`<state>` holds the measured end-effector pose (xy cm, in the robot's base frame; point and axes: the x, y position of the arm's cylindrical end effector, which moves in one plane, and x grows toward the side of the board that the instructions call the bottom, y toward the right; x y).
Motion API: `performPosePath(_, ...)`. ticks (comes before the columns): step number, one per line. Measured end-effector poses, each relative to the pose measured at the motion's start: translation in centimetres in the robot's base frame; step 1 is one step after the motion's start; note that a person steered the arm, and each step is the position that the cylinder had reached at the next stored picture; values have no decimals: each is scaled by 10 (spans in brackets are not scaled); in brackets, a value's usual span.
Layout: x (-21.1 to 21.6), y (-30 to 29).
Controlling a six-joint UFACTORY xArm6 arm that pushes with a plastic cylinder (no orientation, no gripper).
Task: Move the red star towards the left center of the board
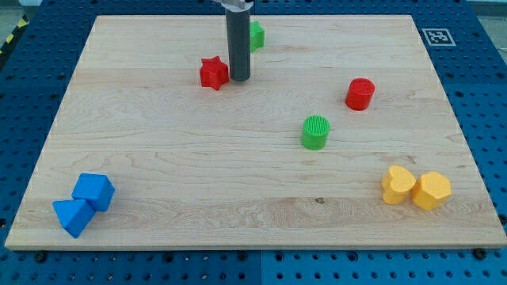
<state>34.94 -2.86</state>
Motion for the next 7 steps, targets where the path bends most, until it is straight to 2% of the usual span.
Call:
performPosePath(2,0,-68)
performPosePath(4,-14,-81)
performPosePath(5,-13,-112)
performPosePath(7,6,-168)
